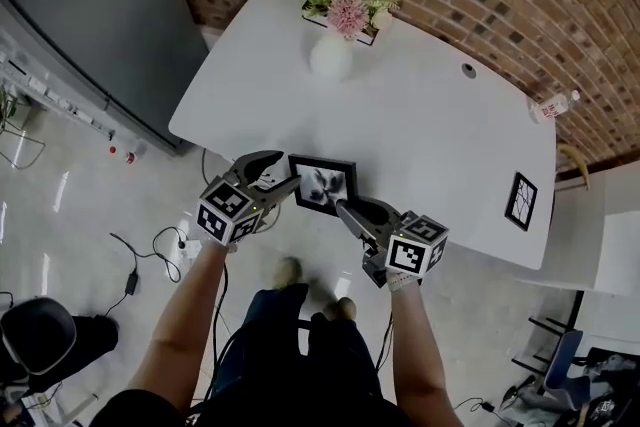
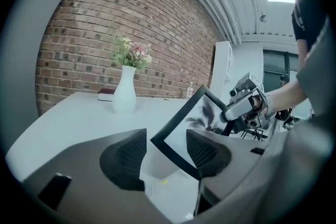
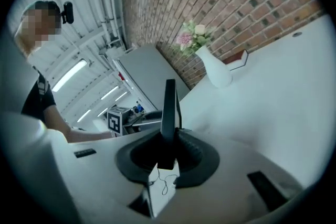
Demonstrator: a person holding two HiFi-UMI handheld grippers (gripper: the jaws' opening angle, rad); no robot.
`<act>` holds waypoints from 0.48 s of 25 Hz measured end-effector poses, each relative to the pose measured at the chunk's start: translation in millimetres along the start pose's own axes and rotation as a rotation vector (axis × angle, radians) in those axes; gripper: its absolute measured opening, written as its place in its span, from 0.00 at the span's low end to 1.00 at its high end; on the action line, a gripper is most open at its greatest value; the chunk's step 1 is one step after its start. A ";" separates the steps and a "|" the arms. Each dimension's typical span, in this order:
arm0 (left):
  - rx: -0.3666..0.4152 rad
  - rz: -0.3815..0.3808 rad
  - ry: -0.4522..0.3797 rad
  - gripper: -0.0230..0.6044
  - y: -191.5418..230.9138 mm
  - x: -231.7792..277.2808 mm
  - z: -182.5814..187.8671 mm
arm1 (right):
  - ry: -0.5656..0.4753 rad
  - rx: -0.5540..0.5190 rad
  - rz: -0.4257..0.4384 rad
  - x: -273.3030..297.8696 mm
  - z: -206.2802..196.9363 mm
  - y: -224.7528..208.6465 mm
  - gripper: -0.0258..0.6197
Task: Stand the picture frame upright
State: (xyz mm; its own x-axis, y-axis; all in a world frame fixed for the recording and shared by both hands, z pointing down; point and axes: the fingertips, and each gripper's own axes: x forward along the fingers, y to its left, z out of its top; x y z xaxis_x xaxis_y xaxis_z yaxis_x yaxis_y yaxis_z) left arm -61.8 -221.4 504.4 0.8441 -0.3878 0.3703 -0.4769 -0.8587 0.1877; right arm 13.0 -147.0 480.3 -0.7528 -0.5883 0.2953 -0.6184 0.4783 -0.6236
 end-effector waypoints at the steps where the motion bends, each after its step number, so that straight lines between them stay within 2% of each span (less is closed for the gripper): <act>1: 0.018 -0.011 0.009 0.44 2.8 -1.1 -0.8 | 0.020 -0.022 0.004 5.1 1.0 2.5 0.13; 4: 0.069 -0.060 0.016 0.45 5.5 -2.9 5.0 | 0.072 -0.086 0.015 17.5 5.4 8.3 0.13; 8: 0.132 -0.165 0.012 0.45 0.9 1.3 18.4 | 0.138 -0.166 0.040 29.9 14.8 16.7 0.13; 12: 0.208 -0.222 0.047 0.44 -1.4 2.8 21.6 | 0.240 -0.297 0.053 40.2 20.8 20.8 0.13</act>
State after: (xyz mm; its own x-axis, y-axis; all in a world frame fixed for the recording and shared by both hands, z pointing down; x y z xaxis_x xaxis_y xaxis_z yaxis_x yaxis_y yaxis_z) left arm -53.5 -228.6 485.5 0.9076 -0.1710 0.3834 -0.2172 -0.9728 0.0803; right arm -25.5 -174.2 464.2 -0.7949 -0.4056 0.4513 -0.5894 0.6927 -0.4155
